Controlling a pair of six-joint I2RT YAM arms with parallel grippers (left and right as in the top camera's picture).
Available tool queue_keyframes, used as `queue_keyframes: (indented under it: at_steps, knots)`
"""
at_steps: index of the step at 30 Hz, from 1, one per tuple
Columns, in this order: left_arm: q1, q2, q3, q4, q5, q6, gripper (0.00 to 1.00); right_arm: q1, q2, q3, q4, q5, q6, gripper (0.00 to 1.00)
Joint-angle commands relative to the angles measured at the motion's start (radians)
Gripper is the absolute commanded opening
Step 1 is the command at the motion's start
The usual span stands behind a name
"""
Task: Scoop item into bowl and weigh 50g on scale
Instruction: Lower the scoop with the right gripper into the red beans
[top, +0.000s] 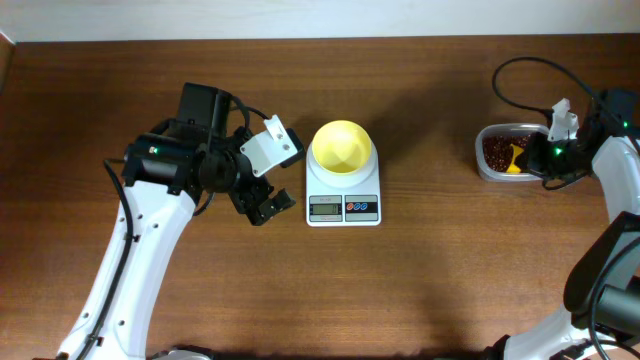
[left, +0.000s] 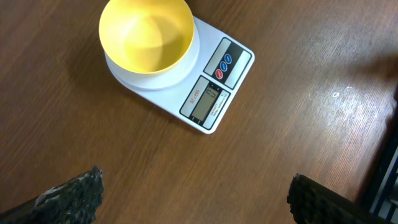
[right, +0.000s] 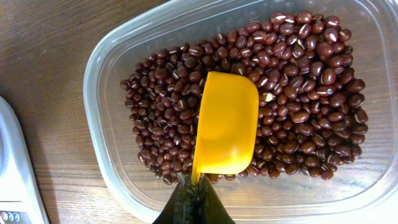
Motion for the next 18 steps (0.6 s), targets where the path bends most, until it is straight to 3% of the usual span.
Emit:
queue_keyframes:
  at_steps: [1, 11, 18]
  knots:
    - [0.0, 0.0, -0.003, 0.001, 0.018, 0.013, 0.99, -0.026, 0.047, -0.037, -0.016, 0.046, 0.008, 0.04]
    - [0.0, 0.0, -0.003, 0.001, 0.018, 0.013, 0.99, -0.054, 0.047, -0.038, -0.034, -0.166, 0.04, 0.04]
    - [0.0, 0.0, -0.003, 0.001, 0.018, 0.013, 0.99, -0.055, 0.047, -0.038, -0.065, -0.194, 0.041, 0.04]
